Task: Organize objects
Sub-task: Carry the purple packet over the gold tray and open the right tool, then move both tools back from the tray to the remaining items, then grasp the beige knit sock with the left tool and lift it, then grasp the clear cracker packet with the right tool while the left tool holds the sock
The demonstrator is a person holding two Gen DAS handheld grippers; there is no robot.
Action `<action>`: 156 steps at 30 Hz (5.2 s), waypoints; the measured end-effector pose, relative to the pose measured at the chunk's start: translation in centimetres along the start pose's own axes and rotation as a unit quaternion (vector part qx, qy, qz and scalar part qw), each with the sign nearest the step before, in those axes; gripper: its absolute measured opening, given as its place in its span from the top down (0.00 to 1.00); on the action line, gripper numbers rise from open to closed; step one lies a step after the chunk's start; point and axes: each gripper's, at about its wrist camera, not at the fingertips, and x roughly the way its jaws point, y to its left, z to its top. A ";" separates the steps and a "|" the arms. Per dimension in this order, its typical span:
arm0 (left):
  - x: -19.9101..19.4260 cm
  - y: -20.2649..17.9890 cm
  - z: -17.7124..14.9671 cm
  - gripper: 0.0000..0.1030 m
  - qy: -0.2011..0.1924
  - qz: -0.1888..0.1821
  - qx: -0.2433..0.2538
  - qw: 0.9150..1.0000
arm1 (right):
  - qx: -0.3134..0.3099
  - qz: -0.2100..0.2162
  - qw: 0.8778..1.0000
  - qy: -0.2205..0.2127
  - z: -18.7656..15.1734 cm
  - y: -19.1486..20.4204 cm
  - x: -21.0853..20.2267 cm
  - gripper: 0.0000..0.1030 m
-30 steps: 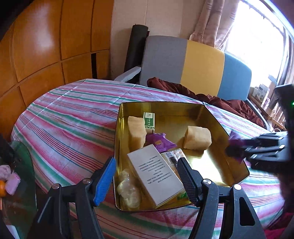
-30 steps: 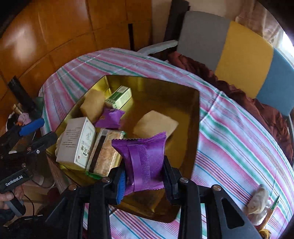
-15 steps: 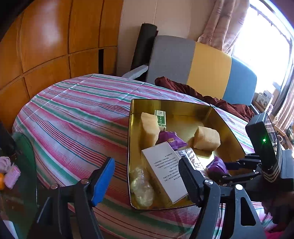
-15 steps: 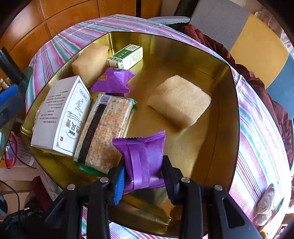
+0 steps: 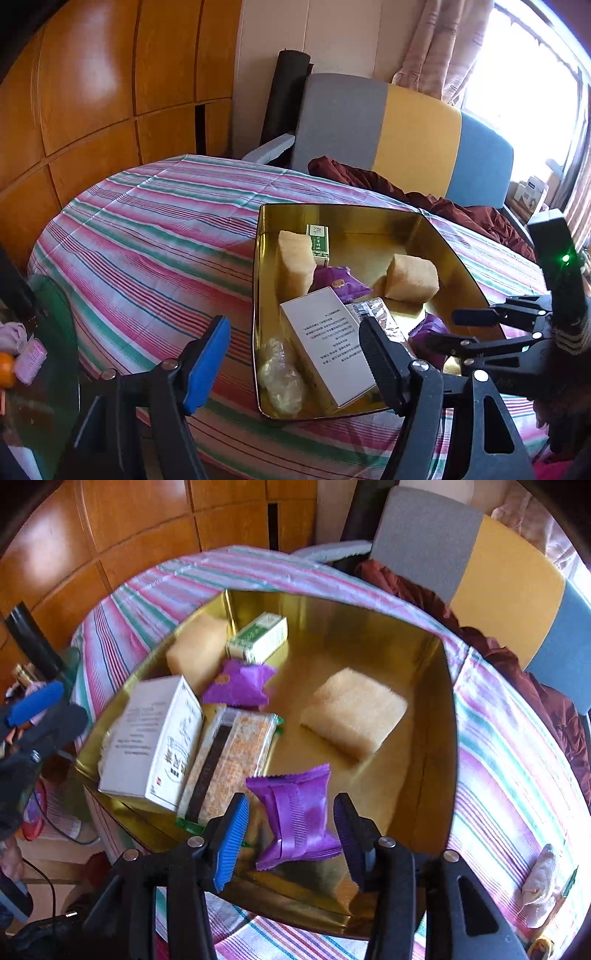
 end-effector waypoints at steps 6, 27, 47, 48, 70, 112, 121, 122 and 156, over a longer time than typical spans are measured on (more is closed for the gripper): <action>-0.6 -1.5 0.3 0.29 -0.003 -0.006 0.018 1.000 | 0.036 -0.001 0.998 -0.046 0.2 -2.1 -2.8 0.53; -0.2 -11.9 1.3 0.27 0.003 -0.083 0.135 0.987 | 0.337 -0.195 0.911 -0.139 -12.4 -25.1 -13.9 0.27; 3.2 -29.6 -0.9 0.27 0.065 -0.206 0.263 0.940 | 0.626 -0.113 0.747 -0.192 -25.3 -35.1 -15.1 0.26; 3.6 -30.3 -1.1 0.27 0.075 -0.212 0.262 0.939 | 0.628 -0.108 0.746 -0.193 -25.4 -35.1 -15.0 0.26; 15.2 -44.7 -0.1 0.27 0.192 -0.240 0.240 0.921 | 0.642 -0.054 0.736 -0.210 -26.2 -35.6 -15.0 0.26; 11.0 -35.9 -7.1 0.48 0.121 -0.303 0.255 0.910 | 0.426 -0.226 0.875 0.033 -19.5 -33.8 -7.3 0.27; 11.0 -35.4 -7.0 0.48 0.122 -0.317 0.241 0.909 | 0.338 -0.273 0.899 0.064 -17.7 -33.6 -4.8 0.27; 11.0 -35.3 -7.0 0.48 0.121 -0.317 0.241 0.909 | 0.341 -0.267 0.899 0.062 -17.8 -33.8 -4.8 0.27; 10.5 -35.7 -7.5 0.49 0.112 -0.296 0.270 0.909 | 0.387 -0.190 0.901 0.055 -17.9 -36.7 -3.9 0.56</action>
